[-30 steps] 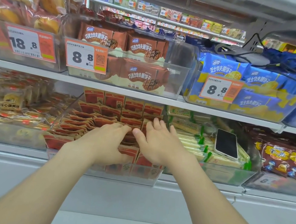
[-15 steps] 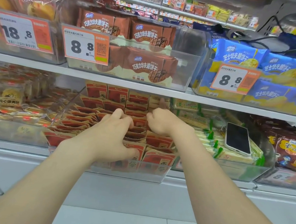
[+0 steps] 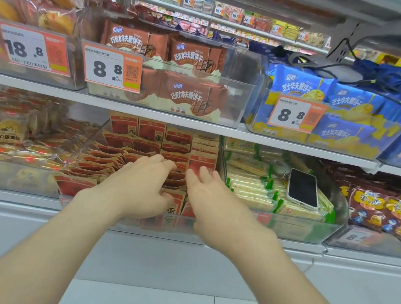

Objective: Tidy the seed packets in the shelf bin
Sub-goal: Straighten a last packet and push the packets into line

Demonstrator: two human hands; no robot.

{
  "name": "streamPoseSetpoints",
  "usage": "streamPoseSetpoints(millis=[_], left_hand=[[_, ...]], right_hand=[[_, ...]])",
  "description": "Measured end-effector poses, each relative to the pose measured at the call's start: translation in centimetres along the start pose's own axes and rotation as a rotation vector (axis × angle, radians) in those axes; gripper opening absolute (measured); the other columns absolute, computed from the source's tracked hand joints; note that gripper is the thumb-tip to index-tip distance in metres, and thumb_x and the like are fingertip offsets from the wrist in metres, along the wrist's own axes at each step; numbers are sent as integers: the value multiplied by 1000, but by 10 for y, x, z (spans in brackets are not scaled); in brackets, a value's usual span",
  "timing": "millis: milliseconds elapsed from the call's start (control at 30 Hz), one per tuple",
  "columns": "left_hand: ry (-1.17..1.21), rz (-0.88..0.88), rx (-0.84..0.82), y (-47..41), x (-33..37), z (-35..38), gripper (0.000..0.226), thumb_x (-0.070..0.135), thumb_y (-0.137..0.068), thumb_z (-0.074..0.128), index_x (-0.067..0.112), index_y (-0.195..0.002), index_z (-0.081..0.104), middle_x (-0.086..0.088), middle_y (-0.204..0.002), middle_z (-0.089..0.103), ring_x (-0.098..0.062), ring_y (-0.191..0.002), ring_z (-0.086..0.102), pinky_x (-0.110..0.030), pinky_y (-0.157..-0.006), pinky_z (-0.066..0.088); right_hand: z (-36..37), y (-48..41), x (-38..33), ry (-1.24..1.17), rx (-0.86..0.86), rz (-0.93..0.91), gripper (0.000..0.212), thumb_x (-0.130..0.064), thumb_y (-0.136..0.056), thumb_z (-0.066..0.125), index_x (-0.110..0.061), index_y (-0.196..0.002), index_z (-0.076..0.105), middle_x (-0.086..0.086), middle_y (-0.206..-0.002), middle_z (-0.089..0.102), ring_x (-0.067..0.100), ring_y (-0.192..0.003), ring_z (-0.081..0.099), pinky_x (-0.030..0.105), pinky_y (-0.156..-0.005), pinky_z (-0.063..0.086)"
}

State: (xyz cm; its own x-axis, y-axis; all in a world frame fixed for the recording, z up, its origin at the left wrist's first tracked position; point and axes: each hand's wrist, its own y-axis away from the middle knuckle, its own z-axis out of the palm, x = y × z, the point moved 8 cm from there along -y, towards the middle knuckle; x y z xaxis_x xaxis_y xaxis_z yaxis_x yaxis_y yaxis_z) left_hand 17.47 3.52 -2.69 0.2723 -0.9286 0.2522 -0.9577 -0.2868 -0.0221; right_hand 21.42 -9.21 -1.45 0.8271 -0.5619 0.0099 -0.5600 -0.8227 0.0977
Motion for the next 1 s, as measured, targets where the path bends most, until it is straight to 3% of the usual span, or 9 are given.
streamPoseSetpoints(millis=[67, 167, 267, 367, 533, 667, 767, 867, 1000], left_hand=[[27, -23, -4, 1, 0, 0, 76, 35, -96, 62, 21, -165, 34, -2, -164, 40, -24, -155, 36, -48, -123, 40], [54, -38, 4, 2, 0, -1, 72, 36, -97, 60, 19, -163, 36, -1, -159, 44, -23, -150, 42, -46, -118, 46], [59, -48, 16, 2, 1, -3, 69, 38, -97, 58, 20, -161, 39, 0, -156, 47, -22, -145, 47, -46, -114, 49], [61, -58, 21, 2, 2, -4, 63, 39, -98, 58, 22, -157, 42, 4, -152, 48, -19, -140, 50, -45, -112, 50], [94, -97, 18, 2, -1, -6, 35, 41, -95, 63, 29, -125, 51, 12, -117, 48, -8, -92, 60, -34, -78, 50], [62, -107, 20, 5, -6, -13, 33, 42, -90, 70, 32, -114, 48, 14, -106, 46, -7, -84, 55, -31, -67, 45], [17, -122, 4, 7, -13, -14, 48, 48, -85, 76, 34, -120, 46, 15, -108, 45, -10, -94, 54, -34, -78, 46], [-89, -149, -4, 8, -27, -10, 76, 59, -83, 75, 35, -145, 38, 10, -135, 45, -21, -129, 48, -47, -108, 44], [-97, -161, -74, 13, -43, -2, 94, 55, -97, 65, 28, -170, 13, 4, -180, 9, -21, -167, 3, -59, -133, 8]], right_hand=[[-10, -3, 2, -9, 131, 21, 47, 6, -91, 65, -11, -134, 54, 9, -113, 57, 37, -117, 61, 42, -81, 51], [-18, -13, 19, -14, 267, 78, 41, 13, -87, 65, -13, -118, 60, 5, -101, 60, 33, -96, 64, 38, -69, 43], [-13, -33, 35, 35, 340, 98, 37, 11, -87, 65, -13, -113, 61, 6, -107, 66, 33, -106, 64, 38, -78, 43], [1, -57, 44, 113, 322, 85, 42, 3, -88, 66, -16, -125, 62, 3, -119, 70, 31, -122, 60, 53, -118, 34], [9, -70, 51, 97, 263, 113, 35, -10, -92, 67, -19, -125, 62, 5, -121, 68, 34, -120, 56, 54, -111, 35], [-1, -53, 49, 11, 236, 167, 42, -19, -88, 74, -9, -125, 59, 10, -127, 62, 34, -127, 53, 52, -119, 37], [-16, -29, 32, -87, 261, 158, 38, -11, -89, 68, -4, -125, 57, 13, -124, 62, 34, -122, 56, 47, -110, 45], [-20, -11, -8, -164, 250, 60, 35, -7, -93, 61, -3, -127, 56, 15, -125, 61, 34, -118, 59, 44, -103, 50], [17, -11, -58, 47, 208, -24, 66, -13, -106, 31, 10, -163, 7, 36, -170, 12, 51, -160, 10, 58, -132, 12]])
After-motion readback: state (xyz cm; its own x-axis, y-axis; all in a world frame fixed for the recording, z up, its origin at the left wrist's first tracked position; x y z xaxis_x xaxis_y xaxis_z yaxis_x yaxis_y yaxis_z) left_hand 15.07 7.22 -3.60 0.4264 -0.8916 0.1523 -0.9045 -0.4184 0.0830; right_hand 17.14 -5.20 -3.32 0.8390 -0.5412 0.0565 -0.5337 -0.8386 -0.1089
